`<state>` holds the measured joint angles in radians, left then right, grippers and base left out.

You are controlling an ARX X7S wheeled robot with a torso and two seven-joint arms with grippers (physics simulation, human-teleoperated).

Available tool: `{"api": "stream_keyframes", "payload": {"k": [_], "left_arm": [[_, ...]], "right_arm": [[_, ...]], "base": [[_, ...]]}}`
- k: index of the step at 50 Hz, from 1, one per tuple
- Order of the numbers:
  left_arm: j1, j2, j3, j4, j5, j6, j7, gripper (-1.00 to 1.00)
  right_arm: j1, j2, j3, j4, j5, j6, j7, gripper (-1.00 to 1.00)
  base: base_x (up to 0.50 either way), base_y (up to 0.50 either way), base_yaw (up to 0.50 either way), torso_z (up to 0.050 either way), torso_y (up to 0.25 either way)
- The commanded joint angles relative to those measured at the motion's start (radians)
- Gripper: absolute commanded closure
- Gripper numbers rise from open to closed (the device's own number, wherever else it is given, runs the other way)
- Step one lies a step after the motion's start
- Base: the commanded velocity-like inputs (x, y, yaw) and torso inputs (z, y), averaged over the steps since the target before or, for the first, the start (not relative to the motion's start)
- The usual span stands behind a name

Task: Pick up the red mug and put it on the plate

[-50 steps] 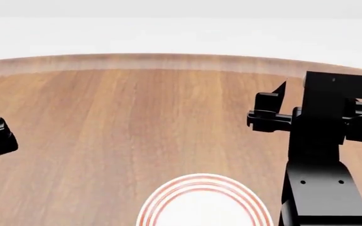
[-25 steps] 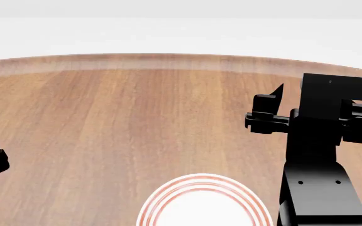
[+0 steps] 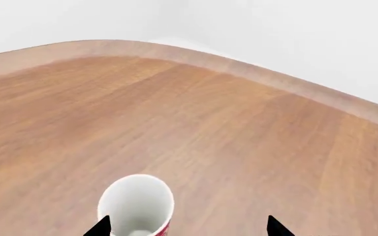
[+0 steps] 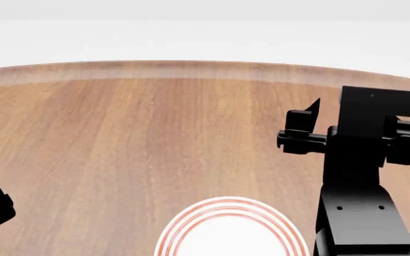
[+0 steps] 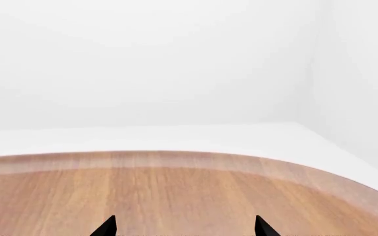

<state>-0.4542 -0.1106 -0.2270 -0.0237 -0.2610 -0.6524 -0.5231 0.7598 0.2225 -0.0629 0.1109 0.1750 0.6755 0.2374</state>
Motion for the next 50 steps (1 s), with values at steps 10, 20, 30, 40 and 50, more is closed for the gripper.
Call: {"api": "stream_keyframes", "payload": {"k": [10, 20, 30, 40, 50], "left_arm": [[0.014, 0.024, -0.046, -0.037, -0.026, 0.018, -0.075, -1.00], [-0.002, 0.026, -0.072, -0.103, -0.087, 0.006, -0.050, -1.00], [-0.018, 0.018, -0.077, -0.156, -0.120, -0.008, -0.036, -1.00], [-0.032, 0.014, -0.082, -0.188, -0.138, -0.005, -0.039, -1.00], [-0.056, -0.003, -0.081, -0.268, -0.142, 0.023, -0.023, -1.00]], "right_arm": [[-0.001, -0.001, -0.010, 0.032, 0.004, -0.021, 0.003, -1.00], [-0.005, 0.000, -0.010, 0.034, 0.010, -0.022, 0.005, -1.00], [-0.002, 0.000, -0.014, 0.052, 0.012, -0.032, 0.006, -1.00], [-0.004, 0.003, -0.013, 0.049, 0.018, -0.032, 0.006, -1.00], [-0.008, 0.003, -0.017, 0.055, 0.022, -0.037, 0.008, -1.00]], "base": [[0.00, 0.00, 0.00, 0.000, 0.000], [0.00, 0.00, 0.00, 0.000, 0.000], [0.00, 0.00, 0.00, 0.000, 0.000], [0.00, 0.00, 0.00, 0.000, 0.000], [0.00, 0.00, 0.00, 0.000, 0.000]]}}
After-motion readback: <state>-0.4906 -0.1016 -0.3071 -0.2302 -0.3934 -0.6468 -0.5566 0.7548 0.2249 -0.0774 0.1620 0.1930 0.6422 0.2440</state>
